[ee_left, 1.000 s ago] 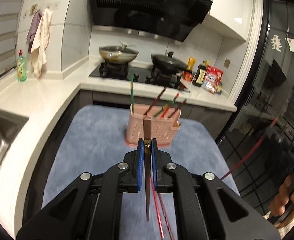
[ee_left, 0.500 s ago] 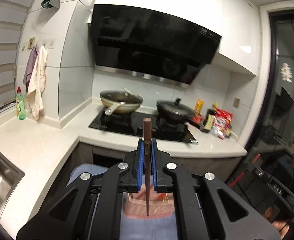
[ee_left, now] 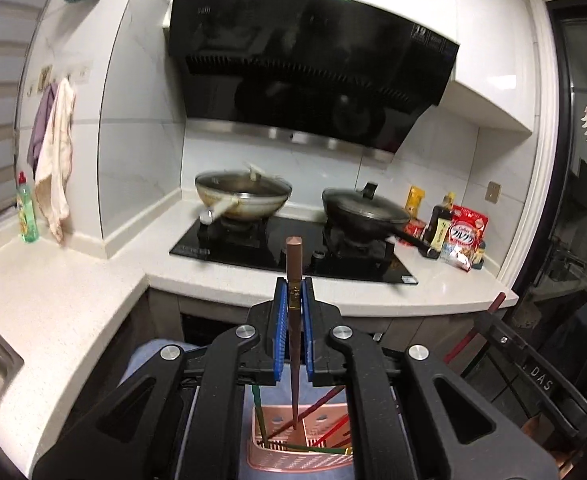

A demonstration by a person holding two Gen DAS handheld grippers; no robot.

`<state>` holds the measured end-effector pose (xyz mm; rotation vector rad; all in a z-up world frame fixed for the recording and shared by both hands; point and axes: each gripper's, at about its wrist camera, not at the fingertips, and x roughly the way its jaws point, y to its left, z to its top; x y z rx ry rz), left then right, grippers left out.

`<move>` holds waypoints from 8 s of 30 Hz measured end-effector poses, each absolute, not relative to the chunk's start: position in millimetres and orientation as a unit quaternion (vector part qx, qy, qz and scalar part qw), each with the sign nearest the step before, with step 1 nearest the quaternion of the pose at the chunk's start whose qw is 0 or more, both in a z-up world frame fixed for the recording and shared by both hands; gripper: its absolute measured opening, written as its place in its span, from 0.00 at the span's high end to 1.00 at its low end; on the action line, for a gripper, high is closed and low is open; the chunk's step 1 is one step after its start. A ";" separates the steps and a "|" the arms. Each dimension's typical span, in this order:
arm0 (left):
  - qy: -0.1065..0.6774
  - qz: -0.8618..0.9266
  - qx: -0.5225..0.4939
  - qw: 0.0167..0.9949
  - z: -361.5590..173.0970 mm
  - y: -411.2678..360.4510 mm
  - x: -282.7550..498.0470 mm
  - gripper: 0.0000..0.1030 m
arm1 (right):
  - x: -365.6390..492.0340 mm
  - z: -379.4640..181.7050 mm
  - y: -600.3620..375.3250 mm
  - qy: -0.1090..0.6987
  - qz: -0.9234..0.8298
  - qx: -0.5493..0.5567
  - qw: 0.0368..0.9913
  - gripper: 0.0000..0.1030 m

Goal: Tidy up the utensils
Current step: 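Lower both chopsticks into the pink holder and open both tools, then move both open tools back toward the last two red chopsticks, then grasp the dark red chopstick with the right tool while the left tool approaches the bright red one, then lift the dark red chopstick with the right tool toward the pink holder, then grasp the bright red chopstick with the left tool while the right tool holds its chopstick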

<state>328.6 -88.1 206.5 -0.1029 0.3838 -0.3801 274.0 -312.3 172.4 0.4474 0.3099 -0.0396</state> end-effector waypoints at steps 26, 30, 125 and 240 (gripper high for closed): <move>0.248 -0.135 -0.015 0.959 164.1 -56.9 261.9 0.15 | 178.7 166.2 -283.0 0.187 0.010 0.172 0.967 0.56; 0.274 -0.111 0.023 0.955 133.3 -43.2 225.5 0.14 | 131.8 141.2 -269.1 0.221 0.007 0.140 0.965 0.56; 0.493 -0.180 0.017 0.851 -78.5 -47.1 28.0 0.90 | -41.9 -85.5 -206.3 0.424 -0.040 0.148 0.893 0.93; 0.519 -0.256 0.092 0.810 -75.3 79.0 101.6 0.25 | 16.6 145.4 -244.3 0.213 0.005 0.185 0.959 0.93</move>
